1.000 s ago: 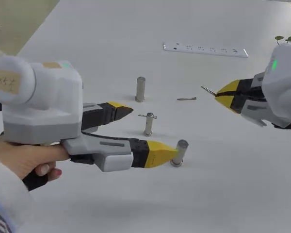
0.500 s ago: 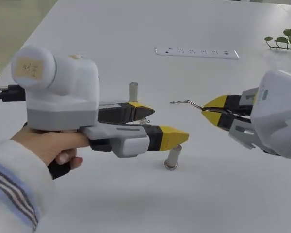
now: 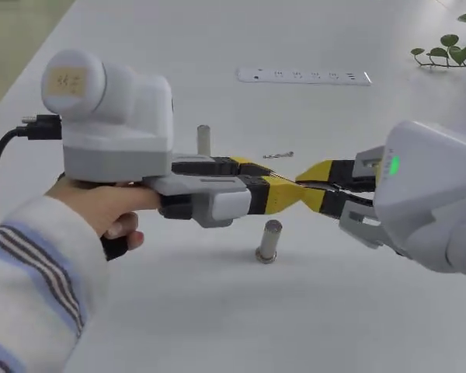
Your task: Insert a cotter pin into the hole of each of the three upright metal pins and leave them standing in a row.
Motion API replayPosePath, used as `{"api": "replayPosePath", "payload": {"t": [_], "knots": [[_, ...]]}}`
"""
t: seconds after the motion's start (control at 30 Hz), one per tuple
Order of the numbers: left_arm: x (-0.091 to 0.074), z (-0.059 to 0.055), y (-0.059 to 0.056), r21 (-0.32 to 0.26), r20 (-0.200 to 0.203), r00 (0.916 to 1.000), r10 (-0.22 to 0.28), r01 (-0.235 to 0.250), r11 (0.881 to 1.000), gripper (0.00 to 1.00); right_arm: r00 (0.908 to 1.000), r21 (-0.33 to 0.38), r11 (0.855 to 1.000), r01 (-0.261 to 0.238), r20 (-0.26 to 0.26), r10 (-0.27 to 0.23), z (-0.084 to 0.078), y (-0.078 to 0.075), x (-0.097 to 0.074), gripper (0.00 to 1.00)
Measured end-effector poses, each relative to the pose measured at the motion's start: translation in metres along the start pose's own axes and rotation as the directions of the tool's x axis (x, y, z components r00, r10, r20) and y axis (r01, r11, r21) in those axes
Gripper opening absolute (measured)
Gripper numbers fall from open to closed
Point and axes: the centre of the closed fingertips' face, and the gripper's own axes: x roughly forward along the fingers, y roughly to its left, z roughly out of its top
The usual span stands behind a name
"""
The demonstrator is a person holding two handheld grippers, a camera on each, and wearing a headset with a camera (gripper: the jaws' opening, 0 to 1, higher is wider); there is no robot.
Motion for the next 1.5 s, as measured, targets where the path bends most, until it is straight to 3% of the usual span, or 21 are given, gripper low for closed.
{"api": "replayPosePath", "payload": {"t": [0.17, 0.5, 0.8, 1.1, 1.23, 1.37, 1.5], "knots": [[0.002, -0.003, -0.001, -0.021, -0.013, 0.9999, -0.009, 0.008, 1.0, 0.17, 1.0, -0.009, 1.0, -0.006, 0.0, 0.006, 0.001, 0.001, -0.001, 0.0], [0.004, 0.0, 0.003, -0.043, 0.005, 1.0, -0.002, 0.002, 0.999, 0.01, 0.9999, -0.033, 0.999, -0.012, -0.006, 0.012, 0.001, 0.001, -0.004, 0.0], [0.007, -0.005, 0.001, -0.053, -0.018, 0.9997, -0.018, 0.017, 0.998, 0.0, 0.9997, -0.05, 0.999, -0.019, -0.016, 0.018, -0.003, 0.003, -0.006, 0.0], [0.007, -0.004, -0.002, -0.021, -0.016, 0.9998, -0.013, 0.013, 1.0, 0.0, 0.9996, -0.073, 0.997, -0.028, -0.012, 0.027, -0.003, 0.003, -0.009, 0.0], [0.008, -0.006, -0.003, -0.073, -0.024, 0.9996, -0.012, 0.011, 0.997, 0.0, 0.9993, -0.097, 0.995, -0.035, -0.015, 0.034, -0.004, 0.005, -0.01, 0.0], [0.008, -0.006, -0.004, -0.068, -0.026, 0.9996, -0.008, 0.006, 0.998, 0.0, 0.9992, -0.11, 0.993, -0.038, -0.017, 0.037, -0.004, 0.006, -0.01, 0.0], [0.007, -0.004, -0.004, -0.056, -0.019, 0.9998, -0.003, 0.002, 0.998, 0.0, 0.9995, -0.076, 0.997, -0.031, -0.014, 0.03, -0.005, 0.003, -0.011, 0.0]]}}
